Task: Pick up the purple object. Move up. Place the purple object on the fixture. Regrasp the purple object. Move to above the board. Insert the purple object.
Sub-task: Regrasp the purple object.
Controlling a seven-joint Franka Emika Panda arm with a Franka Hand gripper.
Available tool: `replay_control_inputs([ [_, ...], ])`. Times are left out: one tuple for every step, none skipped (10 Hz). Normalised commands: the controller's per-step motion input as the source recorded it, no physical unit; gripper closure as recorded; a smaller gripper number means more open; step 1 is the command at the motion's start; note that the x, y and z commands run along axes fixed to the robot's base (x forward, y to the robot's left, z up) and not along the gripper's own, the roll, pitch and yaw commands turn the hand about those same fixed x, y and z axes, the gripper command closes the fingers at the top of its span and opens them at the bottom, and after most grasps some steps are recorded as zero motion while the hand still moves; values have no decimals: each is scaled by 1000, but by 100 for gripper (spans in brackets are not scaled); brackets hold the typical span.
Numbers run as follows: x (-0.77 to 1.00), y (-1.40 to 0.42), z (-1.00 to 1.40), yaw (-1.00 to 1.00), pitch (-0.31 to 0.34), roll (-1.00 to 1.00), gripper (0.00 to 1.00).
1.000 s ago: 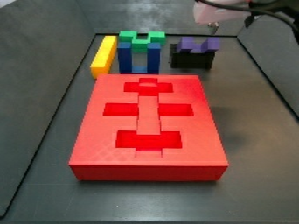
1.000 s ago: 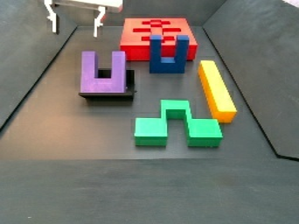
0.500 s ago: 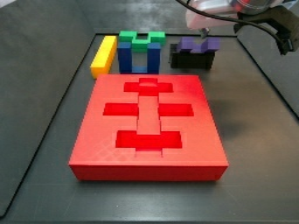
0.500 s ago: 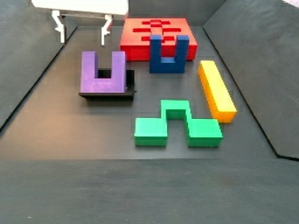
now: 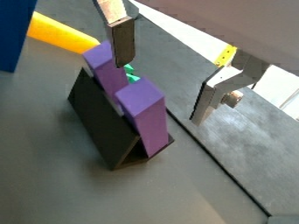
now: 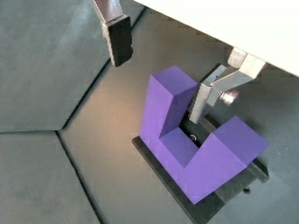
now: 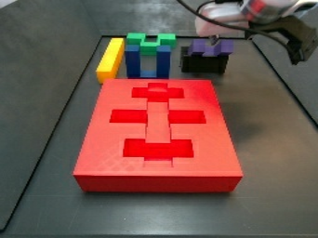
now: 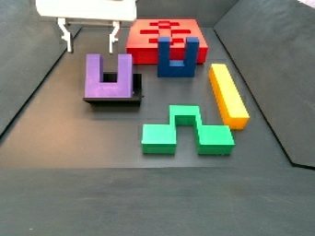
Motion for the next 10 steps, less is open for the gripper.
replay_control_inputs([
  [94,0,-269,0,163,134,0],
  [83,0,-294,0,151,177,0],
  [86,0,-220,0,154,97,0],
  [111,0,-217,0,154,49,0],
  [91,0,-231,3,129,83,0],
  [120,0,-174,3,154,54,0],
  [120,0,-174,9,146,86,0],
  [0,0,0,0,0,6,0],
  [6,0,-49,89,0,597,0],
  [31,-17,0,74,0,457,0],
])
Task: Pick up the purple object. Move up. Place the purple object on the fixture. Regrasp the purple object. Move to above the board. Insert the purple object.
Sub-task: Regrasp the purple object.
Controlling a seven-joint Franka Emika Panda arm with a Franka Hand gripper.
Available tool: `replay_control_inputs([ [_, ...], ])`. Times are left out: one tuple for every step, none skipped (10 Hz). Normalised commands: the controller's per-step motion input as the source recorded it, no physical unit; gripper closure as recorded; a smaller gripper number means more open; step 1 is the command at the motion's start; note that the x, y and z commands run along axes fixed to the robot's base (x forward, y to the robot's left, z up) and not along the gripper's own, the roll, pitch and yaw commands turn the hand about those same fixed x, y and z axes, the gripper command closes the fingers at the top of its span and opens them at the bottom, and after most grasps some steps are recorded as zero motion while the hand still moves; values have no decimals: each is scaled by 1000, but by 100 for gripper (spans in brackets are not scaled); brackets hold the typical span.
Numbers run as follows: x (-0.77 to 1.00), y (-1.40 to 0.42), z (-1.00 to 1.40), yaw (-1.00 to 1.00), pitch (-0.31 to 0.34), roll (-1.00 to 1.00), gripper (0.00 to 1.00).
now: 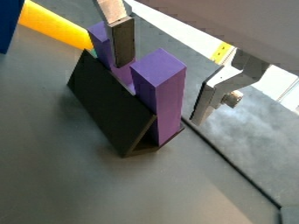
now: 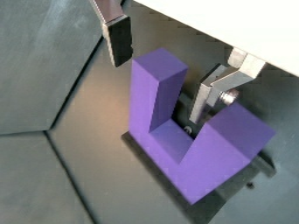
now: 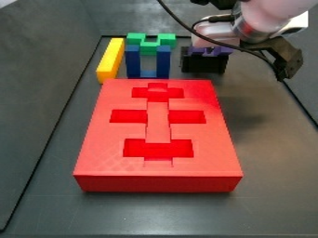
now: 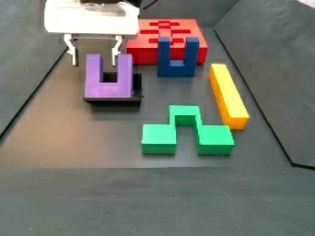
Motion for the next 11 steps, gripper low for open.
replay_control_inputs([
  [0,0,0,0,0,91,0],
  [0,3,0,0,0,-23,0],
  [0,14,-106,3,0,-83,0],
  [0,0,-154,0,0,0,0],
  [0,0,0,0,0,0,100],
  [0,0,0,0,0,0,100],
  [0,0,0,0,0,0,100],
  [0,0,0,0,0,0,100],
  [0,0,0,0,0,0,100],
  [0,0,0,0,0,0,100],
  [0,0,0,0,0,0,100],
])
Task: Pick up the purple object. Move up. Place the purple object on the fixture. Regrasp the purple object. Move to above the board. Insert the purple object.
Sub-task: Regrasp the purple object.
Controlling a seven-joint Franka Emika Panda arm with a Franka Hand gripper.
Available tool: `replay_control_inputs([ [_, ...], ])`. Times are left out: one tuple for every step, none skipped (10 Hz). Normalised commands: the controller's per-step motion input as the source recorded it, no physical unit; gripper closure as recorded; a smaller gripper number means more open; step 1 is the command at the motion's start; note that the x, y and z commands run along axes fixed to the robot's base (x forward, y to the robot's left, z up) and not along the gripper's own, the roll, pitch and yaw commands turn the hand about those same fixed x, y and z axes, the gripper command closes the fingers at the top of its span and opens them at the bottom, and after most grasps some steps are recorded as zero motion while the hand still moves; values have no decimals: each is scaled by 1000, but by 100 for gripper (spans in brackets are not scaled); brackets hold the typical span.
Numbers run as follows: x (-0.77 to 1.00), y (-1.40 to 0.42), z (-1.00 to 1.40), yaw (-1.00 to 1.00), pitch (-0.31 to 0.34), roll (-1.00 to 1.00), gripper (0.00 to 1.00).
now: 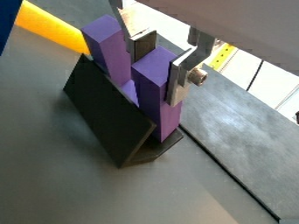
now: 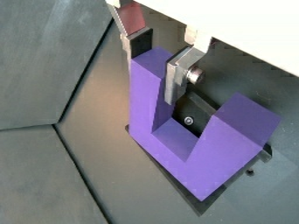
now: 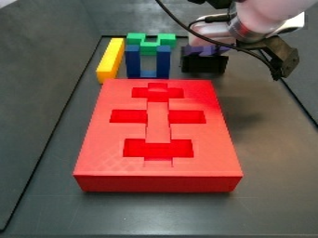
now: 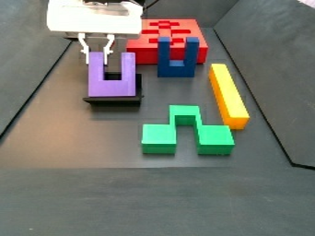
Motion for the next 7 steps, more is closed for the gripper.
replay_control_inputs([
  [0,0,0,0,0,0,100],
  [0,0,0,0,0,0,100],
  [0,0,0,0,0,0,100],
  [0,0,0,0,0,0,100],
  [0,0,0,0,0,0,100],
  [0,0,0,0,0,0,100],
  [0,0,0,0,0,0,100],
])
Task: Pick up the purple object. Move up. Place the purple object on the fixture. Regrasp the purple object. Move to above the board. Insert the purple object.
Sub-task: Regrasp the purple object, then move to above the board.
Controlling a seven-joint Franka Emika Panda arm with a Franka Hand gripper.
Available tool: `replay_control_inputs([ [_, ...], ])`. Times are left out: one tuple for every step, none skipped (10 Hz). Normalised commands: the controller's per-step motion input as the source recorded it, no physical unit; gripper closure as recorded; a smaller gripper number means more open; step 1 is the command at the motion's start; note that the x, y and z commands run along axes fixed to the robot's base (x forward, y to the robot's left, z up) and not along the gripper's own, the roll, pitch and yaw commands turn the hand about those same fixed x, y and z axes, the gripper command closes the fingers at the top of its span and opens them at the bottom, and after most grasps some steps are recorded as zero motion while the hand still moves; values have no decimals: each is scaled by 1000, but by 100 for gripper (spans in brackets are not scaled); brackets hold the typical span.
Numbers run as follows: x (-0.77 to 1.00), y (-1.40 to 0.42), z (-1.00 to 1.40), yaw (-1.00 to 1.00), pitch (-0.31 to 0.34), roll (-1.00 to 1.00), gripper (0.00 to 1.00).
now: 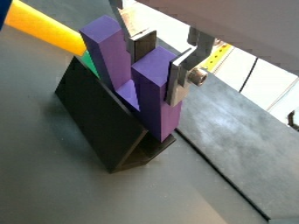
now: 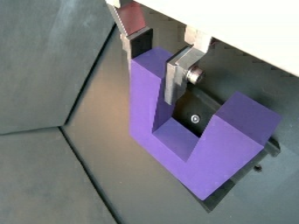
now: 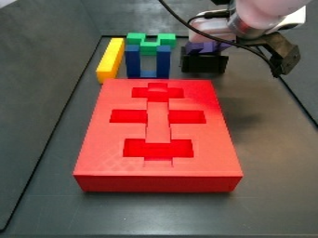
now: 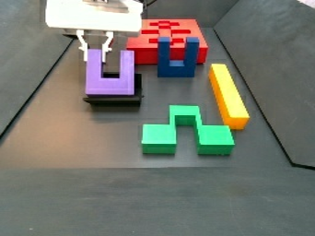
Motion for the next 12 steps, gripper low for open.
replay_control_inputs([
  [0,0,0,0,0,0,100],
  [0,0,0,0,0,0,100],
  [0,0,1400,0,0,0,100],
  [8,-13,1400,-36,-23,-82,100],
  [-12,6,1400,-42,-8,-119,100],
  [-1,11,1400,-35,7,-82,100],
  [9,-9,1400,-32,40,-46,100],
  [10,-9,1400,-22,62,-19,100],
  [18,-6,891,-14,80,-17,100],
  [33,-11,459,-1,94,-1,100],
  [55,-16,182,18,108,10,100],
  [-1225,-1400,269,-175,114,-1000,100],
])
